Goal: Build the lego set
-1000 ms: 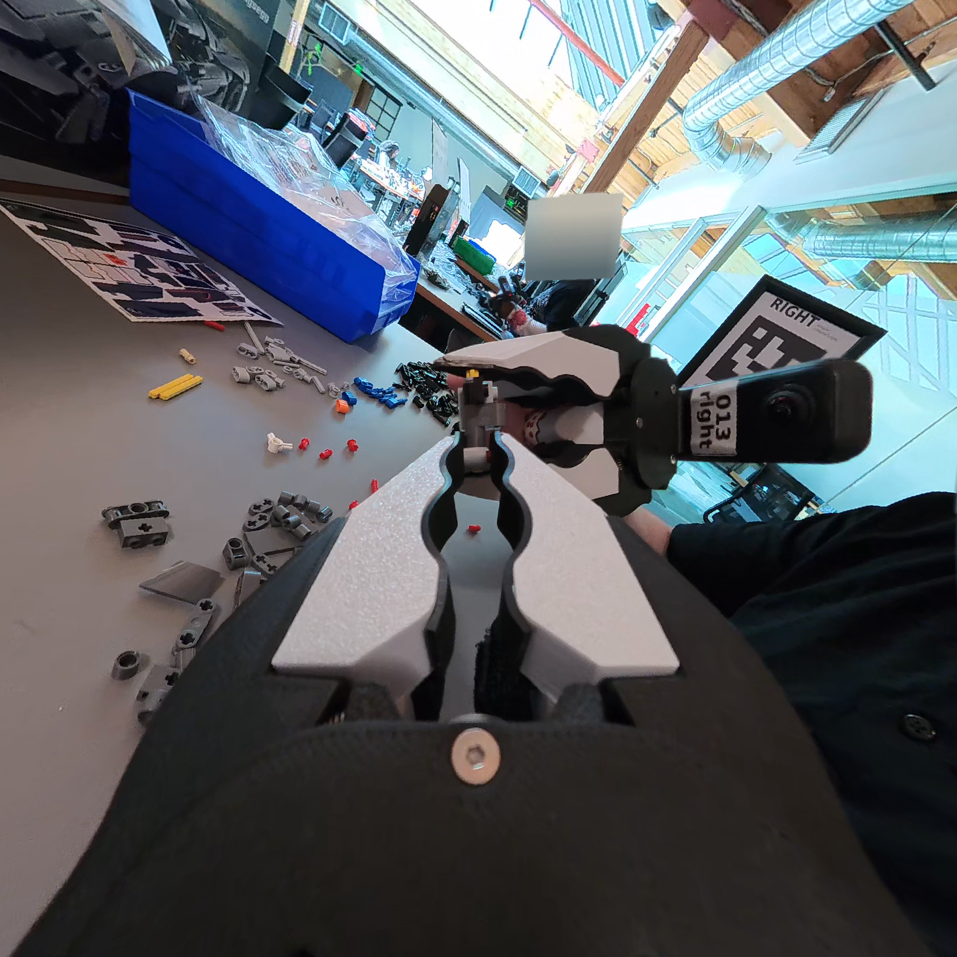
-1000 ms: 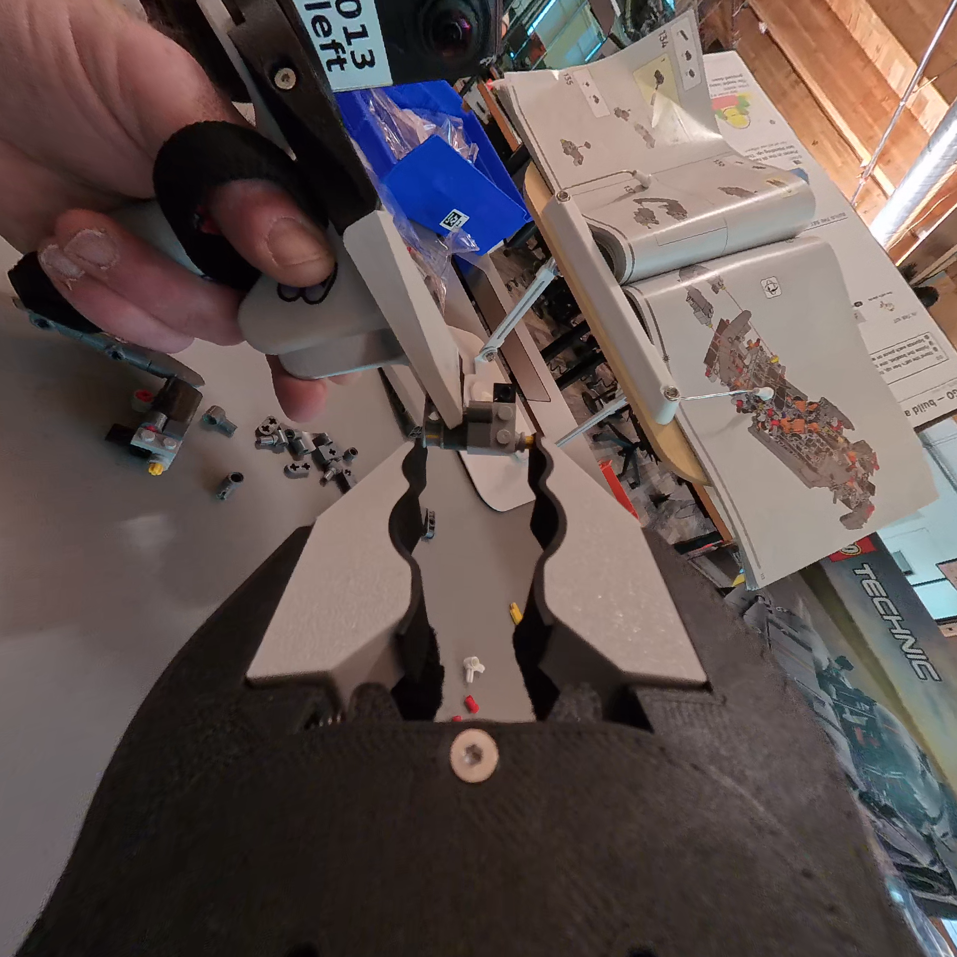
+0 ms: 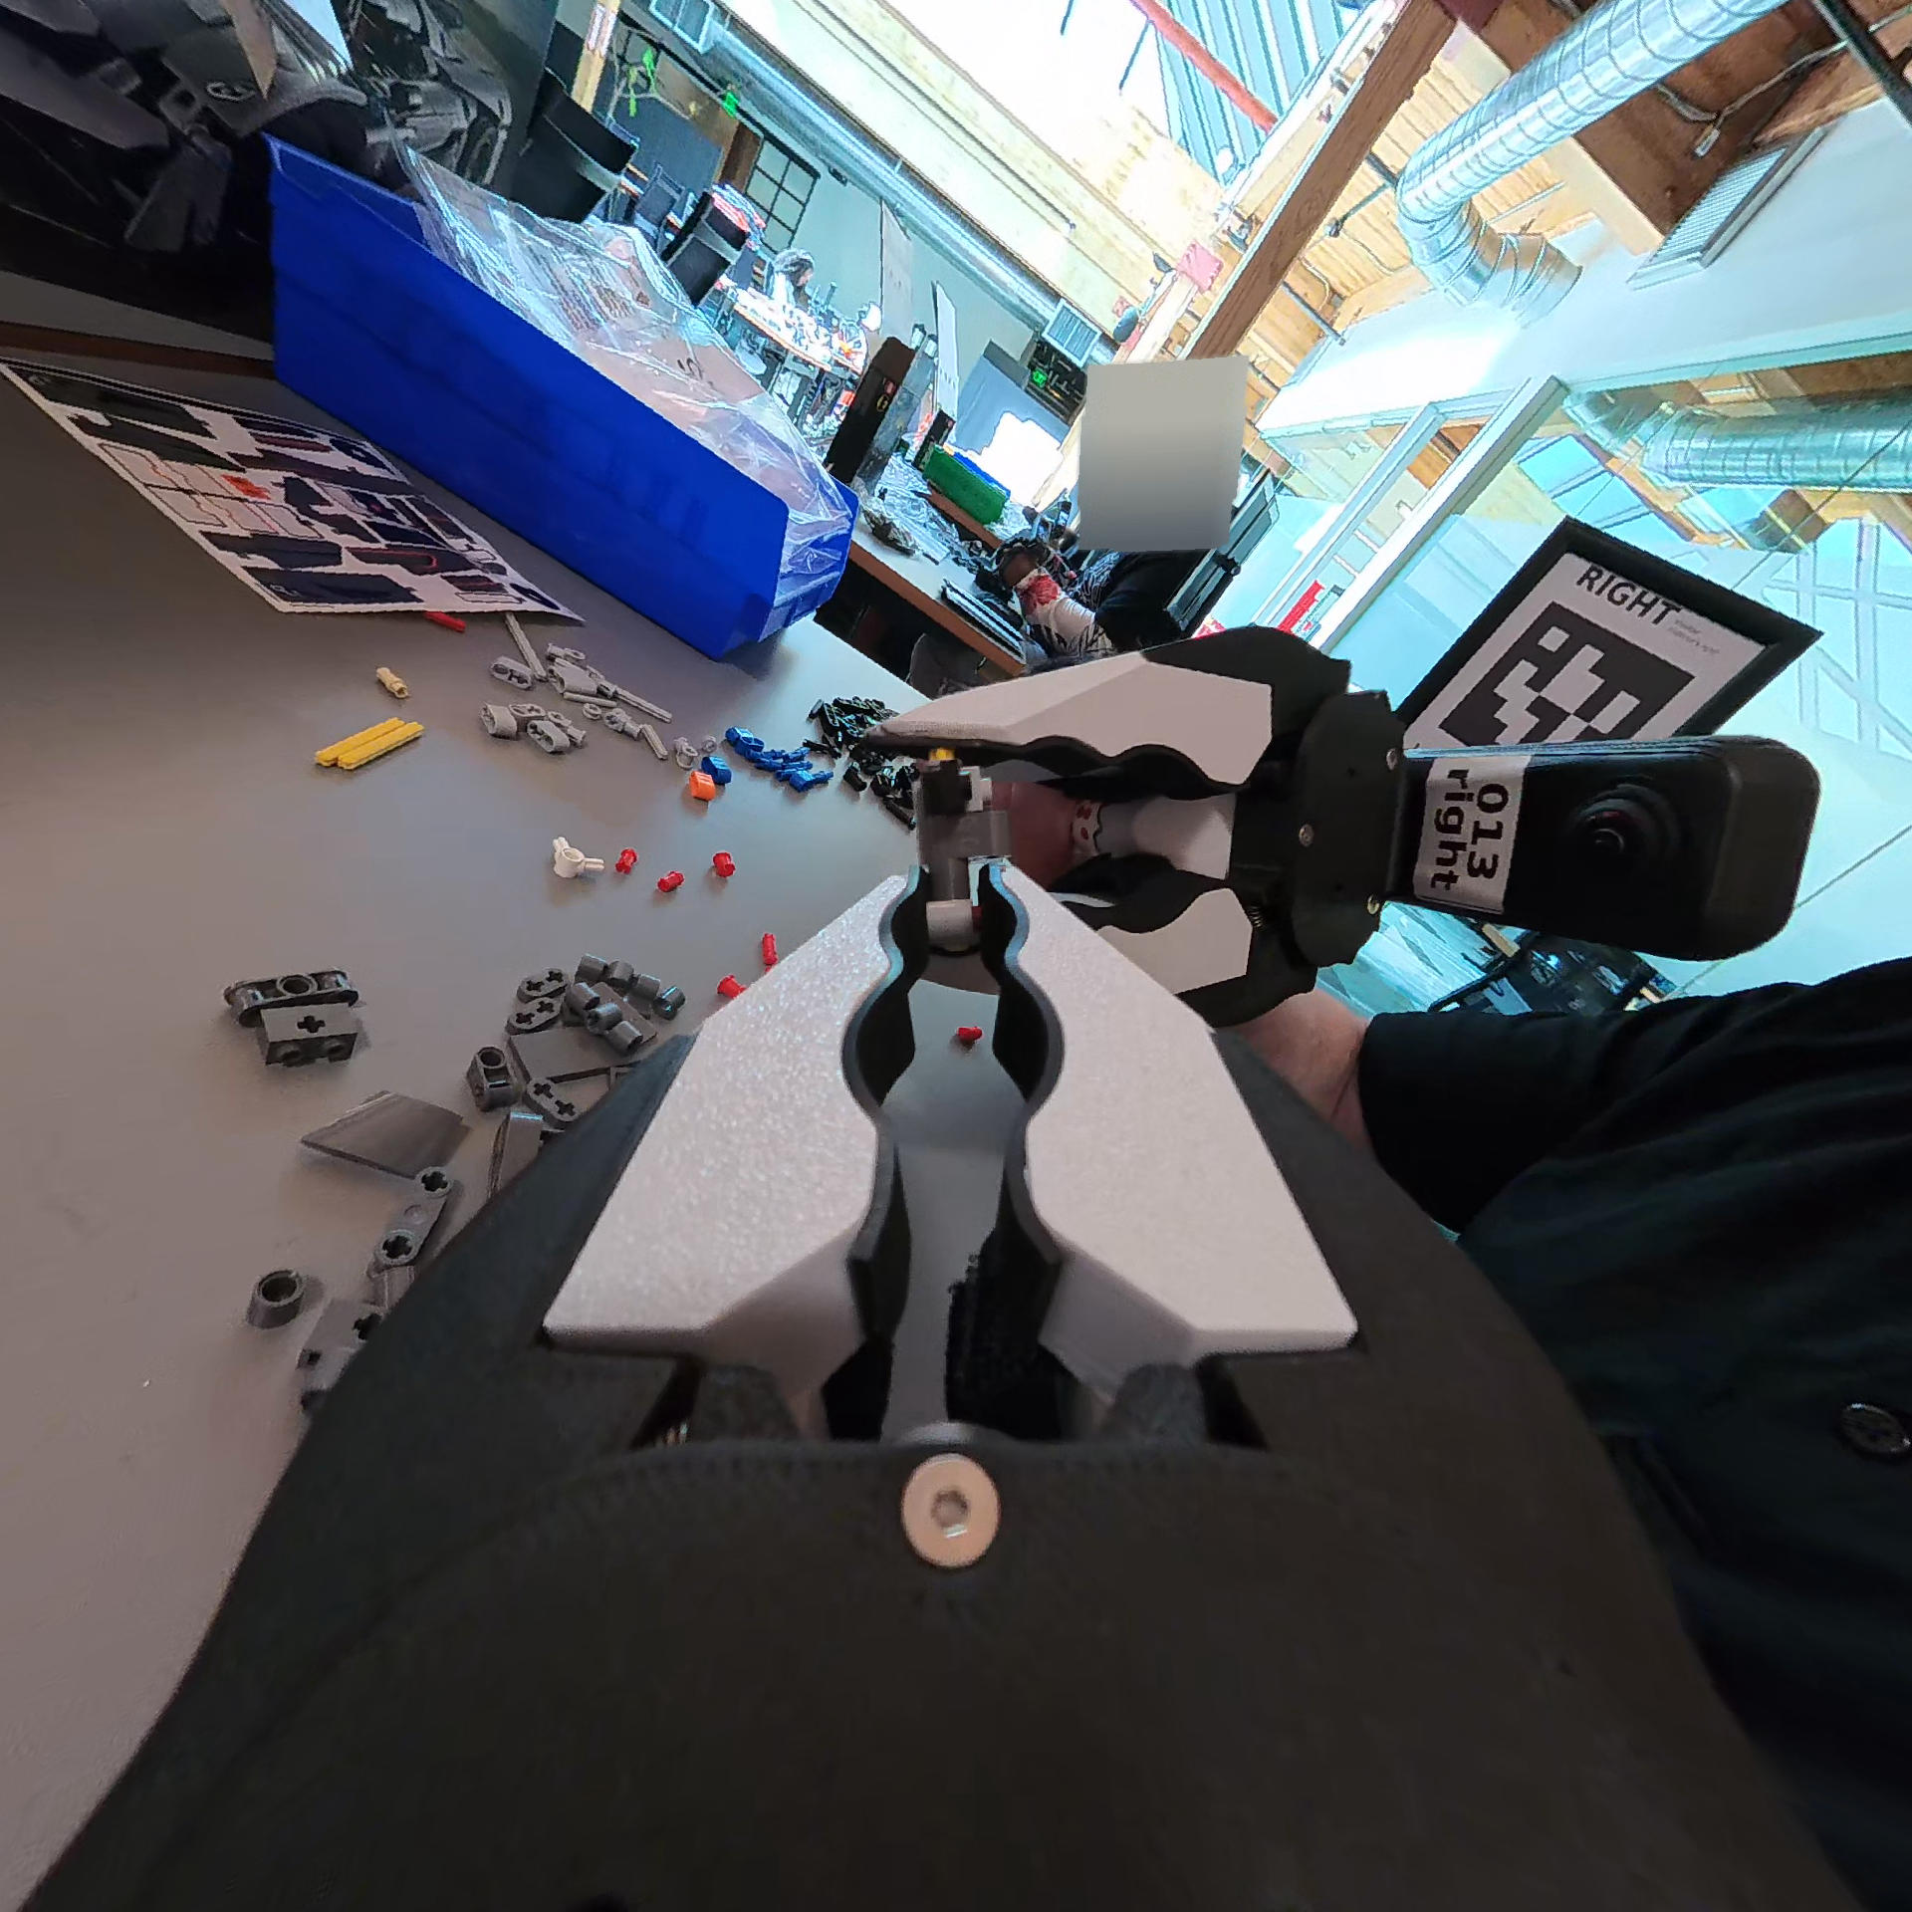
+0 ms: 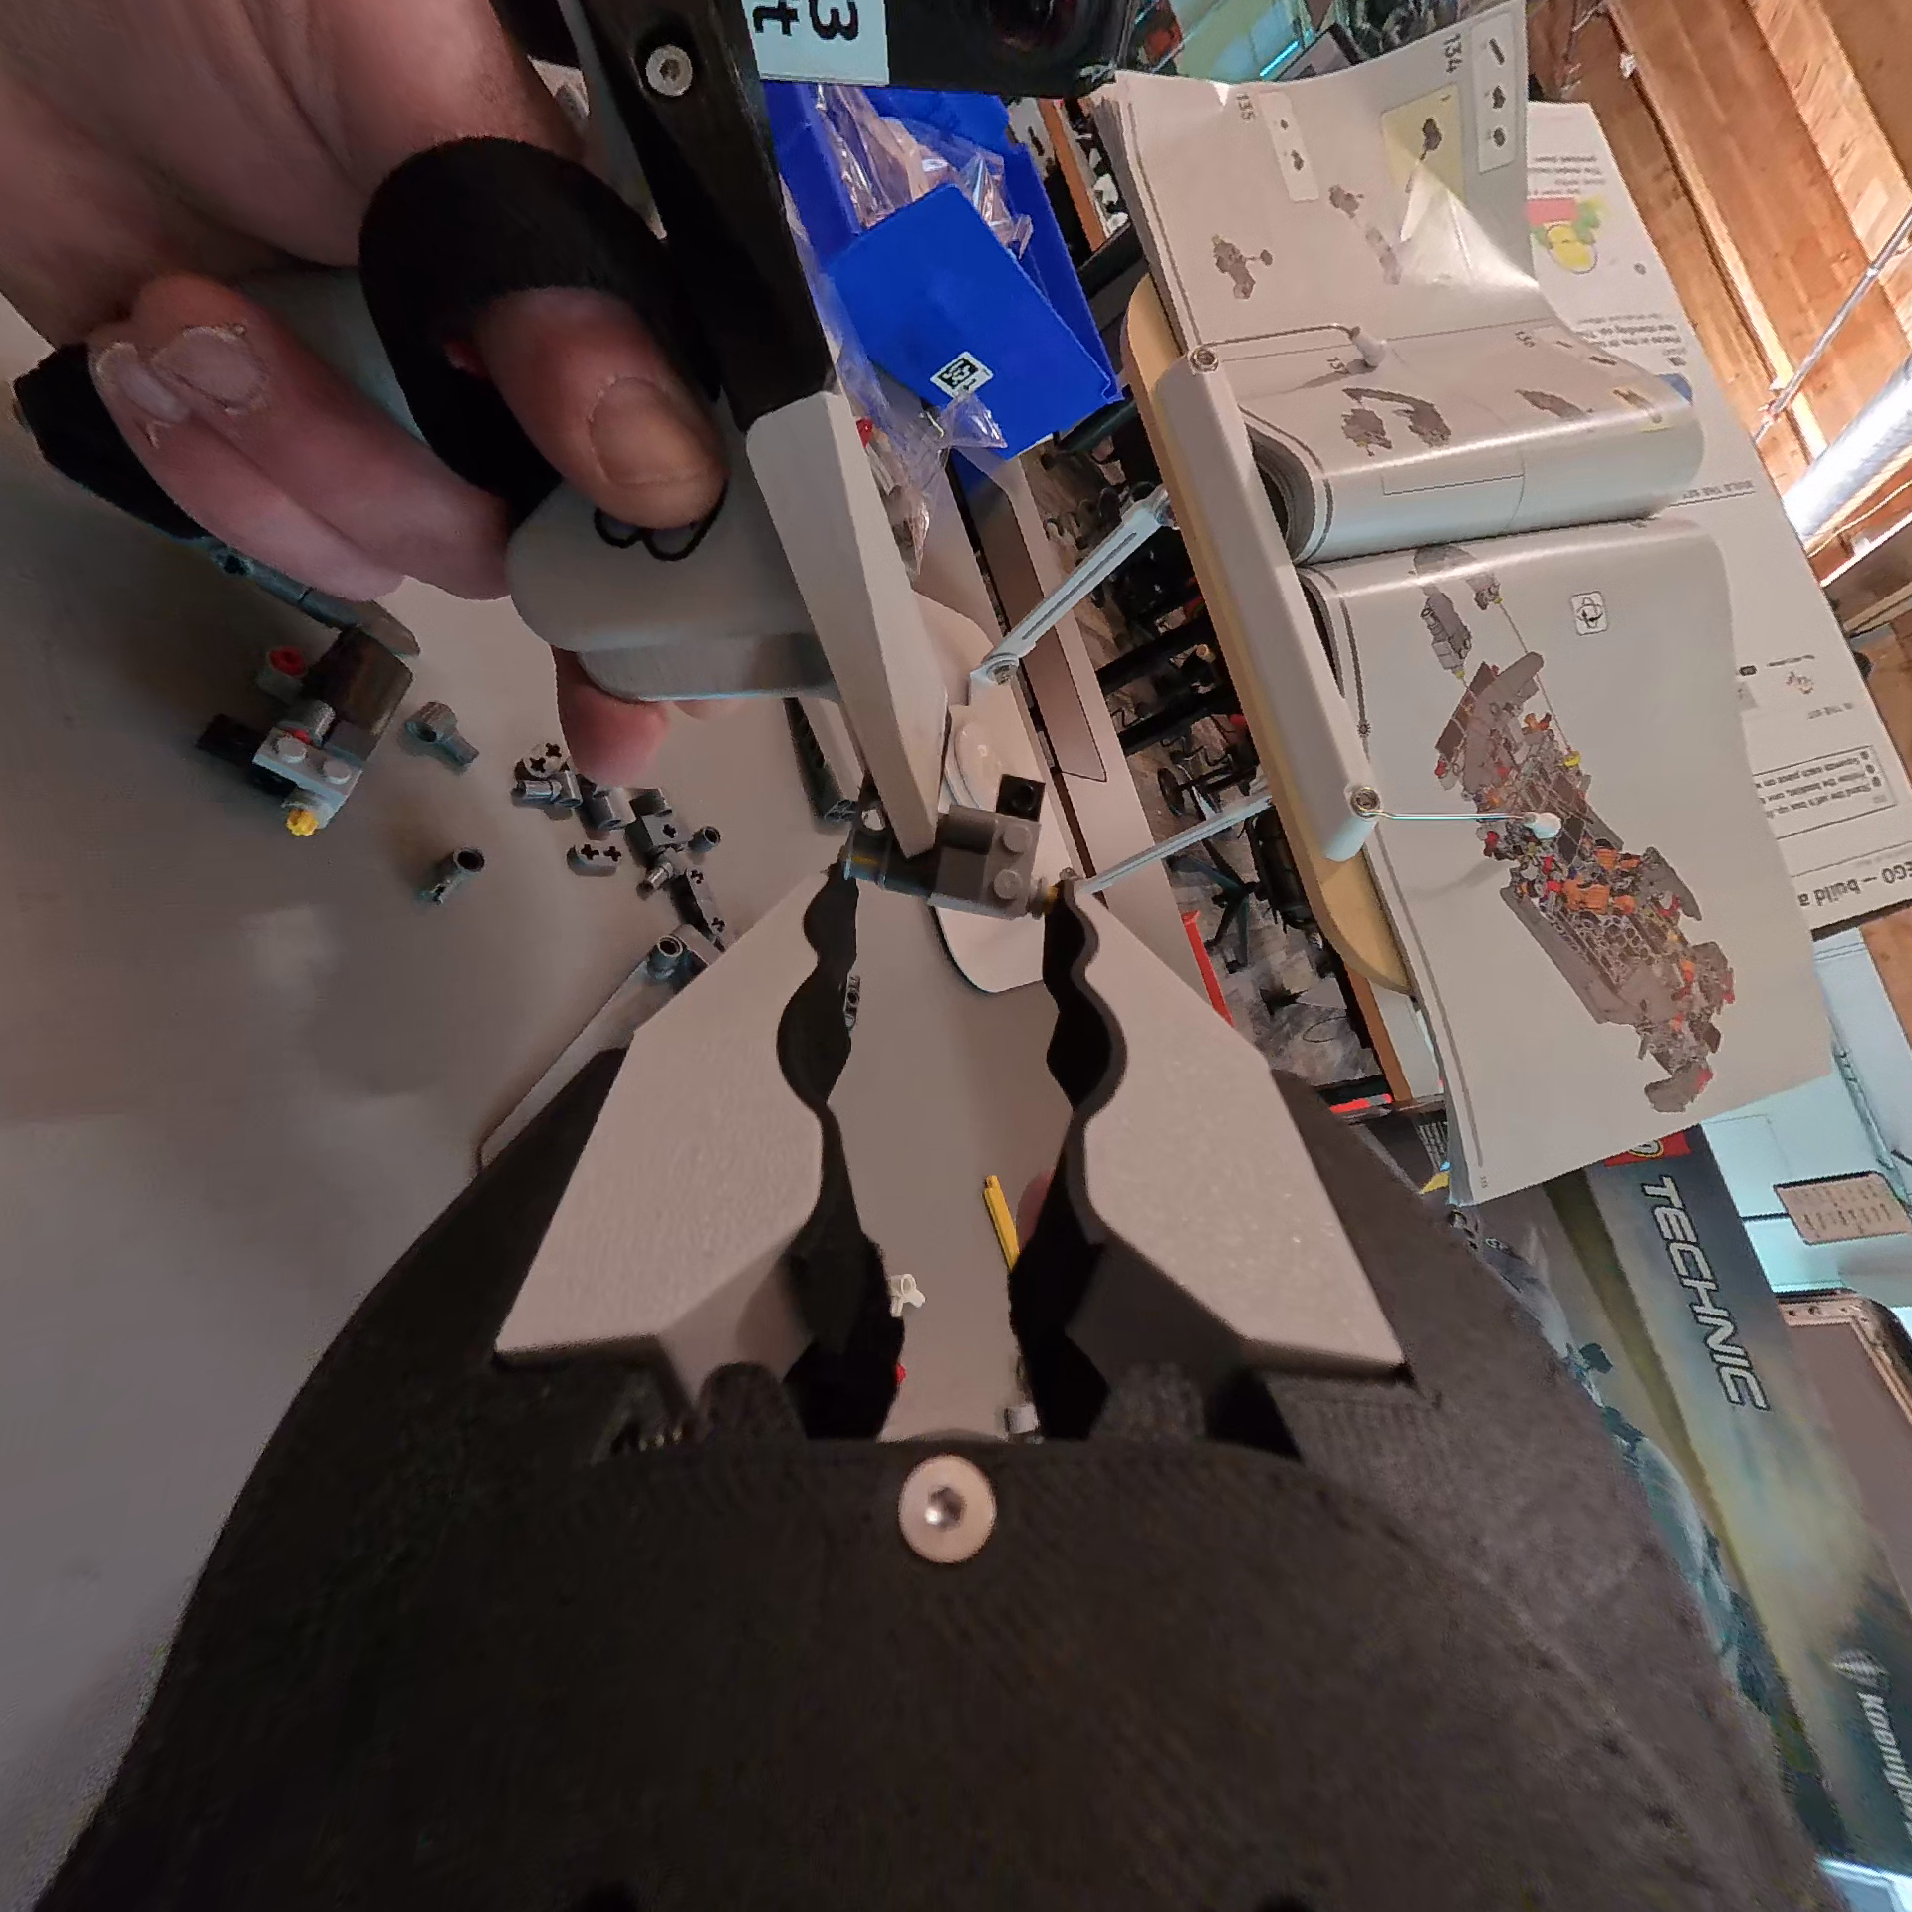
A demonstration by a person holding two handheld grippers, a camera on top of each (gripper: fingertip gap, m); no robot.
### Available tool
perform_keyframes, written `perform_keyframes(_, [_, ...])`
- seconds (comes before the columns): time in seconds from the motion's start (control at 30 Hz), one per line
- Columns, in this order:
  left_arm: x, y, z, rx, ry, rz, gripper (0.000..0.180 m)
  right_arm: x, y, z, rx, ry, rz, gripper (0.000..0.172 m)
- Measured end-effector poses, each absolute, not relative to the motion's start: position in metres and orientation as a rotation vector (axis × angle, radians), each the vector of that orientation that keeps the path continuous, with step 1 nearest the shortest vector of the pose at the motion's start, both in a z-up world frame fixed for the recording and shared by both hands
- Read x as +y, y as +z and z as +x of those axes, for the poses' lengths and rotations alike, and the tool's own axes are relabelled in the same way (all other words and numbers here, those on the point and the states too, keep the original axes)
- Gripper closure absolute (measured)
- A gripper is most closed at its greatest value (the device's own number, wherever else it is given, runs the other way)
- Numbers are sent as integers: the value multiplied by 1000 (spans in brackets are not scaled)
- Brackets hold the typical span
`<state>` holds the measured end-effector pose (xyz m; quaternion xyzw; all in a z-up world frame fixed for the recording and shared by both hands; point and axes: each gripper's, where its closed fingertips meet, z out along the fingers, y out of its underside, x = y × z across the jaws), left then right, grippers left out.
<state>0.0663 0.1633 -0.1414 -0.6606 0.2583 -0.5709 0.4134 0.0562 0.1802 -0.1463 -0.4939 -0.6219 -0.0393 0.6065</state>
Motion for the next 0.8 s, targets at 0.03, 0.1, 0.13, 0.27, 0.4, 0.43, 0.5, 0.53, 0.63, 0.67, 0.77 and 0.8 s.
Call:
perform_keyframes(0.03, [164, -142, 67, 648, -1432, -1664, 173, 180, -147, 56, -1442, -100, -1139, 138])
perform_keyframes(0.1, [163, -144, 67, 656, -1433, -1667, 173, 180, -148, 57, -1454, -111, -1134, 138])
perform_keyframes(0.13, [163, -144, 67, 655, -1434, -1667, 173, 180, -148, 57, -1459, -111, -1134, 139])
perform_keyframes(0.27, [163, -146, 66, 666, -1436, -1677, 174, 182, -151, 60, -1474, -136, -1133, 155])
perform_keyframes(0.4, [166, -147, 66, 662, -1379, -1682, 173, 187, -151, 60, -1467, -100, -1162, 154])
perform_keyframes(0.43, [167, -144, 66, 651, -1397, -1668, 173, 188, -148, 60, -1450, -91, -1159, 153])
perform_keyframes(0.5, [171, -141, 64, 636, -1403, -1651, 173, 191, -145, 58, -1425, -97, -1157, 147])
perform_keyframes(0.53, [173, -142, 63, 627, -1405, -1654, 173, 192, -146, 57, -1417, -95, -1162, 145])
perform_keyframes(0.63, [175, -141, 61, 634, -1407, -1653, 173, 188, -147, 58, -1414, -15, -1190, 131])
perform_keyframes(0.67, [173, -140, 62, 651, -1401, -1654, 173, 188, -146, 61, -1407, -6, -1199, 131])
perform_keyframes(0.77, [170, -140, 59, 696, -1386, -1676, 173, 184, -144, 66, -1397, 50, -1239, 133])
perform_keyframes(0.8, [168, -140, 58, 711, -1401, -1692, 173, 180, -142, 68, -1397, 70, -1233, 133])
